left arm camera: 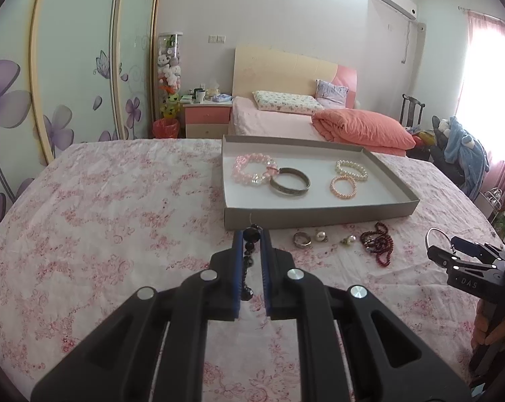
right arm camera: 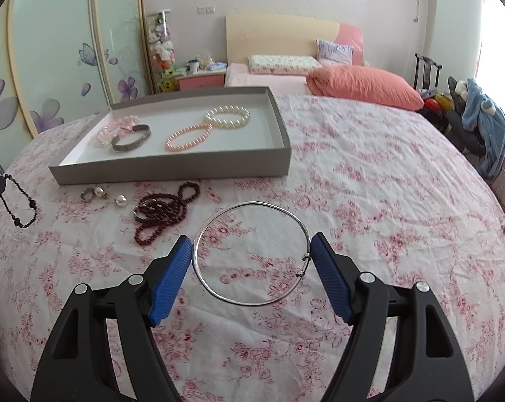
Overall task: Organize jewelry
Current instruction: 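Grasp the black beaded bracelet with left tool while right tool lifts the silver bangle, then carry black bracelet and silver bangle into the grey tray, open both tools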
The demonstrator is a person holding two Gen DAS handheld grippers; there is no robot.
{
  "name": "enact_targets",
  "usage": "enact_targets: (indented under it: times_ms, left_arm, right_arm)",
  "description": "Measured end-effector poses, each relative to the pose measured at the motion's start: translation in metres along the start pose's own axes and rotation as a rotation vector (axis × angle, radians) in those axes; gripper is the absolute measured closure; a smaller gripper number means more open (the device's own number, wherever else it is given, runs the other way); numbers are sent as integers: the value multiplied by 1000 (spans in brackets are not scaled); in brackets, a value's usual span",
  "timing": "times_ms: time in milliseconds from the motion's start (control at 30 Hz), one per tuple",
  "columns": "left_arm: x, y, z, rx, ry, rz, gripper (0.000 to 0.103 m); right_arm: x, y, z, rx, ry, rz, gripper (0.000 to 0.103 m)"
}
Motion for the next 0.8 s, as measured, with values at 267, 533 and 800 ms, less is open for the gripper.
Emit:
enact_targets:
  times_ms: [267, 533, 800]
  left_arm:
    - [7, 7, 6, -4, -6, 25, 92]
    - [19, 16, 16, -10, -14, 63, 92]
    - [37, 18, 34, -26, -50, 96, 92]
  right_arm:
    - [15, 21, -4, 0, 12, 82, 30]
    - [41, 46, -6, 4, -1, 187, 30]
    - [70, 66, -12, 3, 0, 292, 30]
Point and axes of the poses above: each gripper's, at about its wrist camera, not at the fingertips, and y roughly against the way its jaws point, z to its right, x to its top, the point moved 10 cm from there along -y, roughly the way its jaws point, and after that the axes turned 14 degrees about -x, right-handed, at the moved point
